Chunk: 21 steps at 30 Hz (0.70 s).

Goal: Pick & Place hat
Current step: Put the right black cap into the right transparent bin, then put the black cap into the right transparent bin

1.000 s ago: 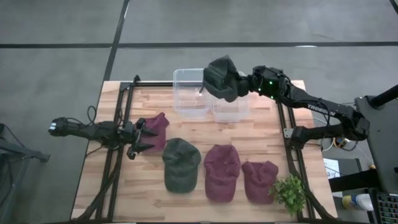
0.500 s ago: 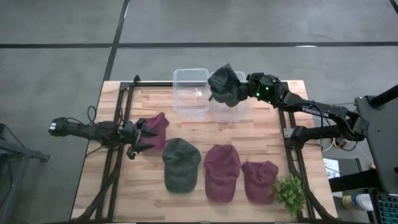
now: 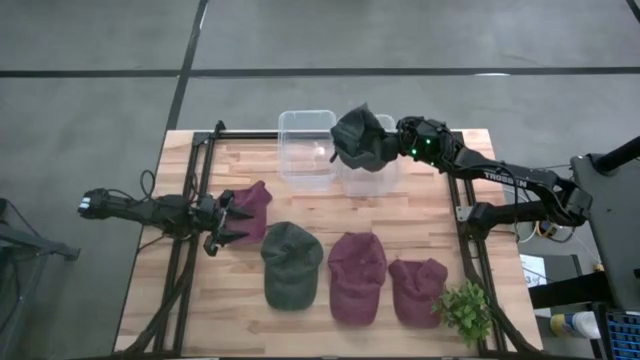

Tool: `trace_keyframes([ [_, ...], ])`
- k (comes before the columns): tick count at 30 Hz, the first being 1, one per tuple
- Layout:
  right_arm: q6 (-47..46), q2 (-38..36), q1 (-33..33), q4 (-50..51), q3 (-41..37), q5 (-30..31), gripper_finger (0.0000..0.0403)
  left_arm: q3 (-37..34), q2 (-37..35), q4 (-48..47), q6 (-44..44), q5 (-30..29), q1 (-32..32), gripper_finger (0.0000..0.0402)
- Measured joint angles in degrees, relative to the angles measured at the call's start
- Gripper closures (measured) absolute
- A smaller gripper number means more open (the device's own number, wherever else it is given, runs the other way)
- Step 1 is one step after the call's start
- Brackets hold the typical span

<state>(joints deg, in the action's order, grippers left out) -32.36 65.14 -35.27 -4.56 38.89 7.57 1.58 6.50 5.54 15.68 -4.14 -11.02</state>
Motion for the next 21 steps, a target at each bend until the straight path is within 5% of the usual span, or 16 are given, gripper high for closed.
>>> trace_keyframes([
  [14, 0.48, -1.02, 0.14, 2.35, 1.96, -1.21, 0.024, 0.0, 0.0, 0.0, 0.0, 0.04, -0.02, 0.0147],
  [21, 7.06, -2.36, 0.72, 2.5, 7.79, -11.09, 0.0237, 0.0, 0.0, -0.02, -0.11, 0.04, -0.01, 0.0147],
])
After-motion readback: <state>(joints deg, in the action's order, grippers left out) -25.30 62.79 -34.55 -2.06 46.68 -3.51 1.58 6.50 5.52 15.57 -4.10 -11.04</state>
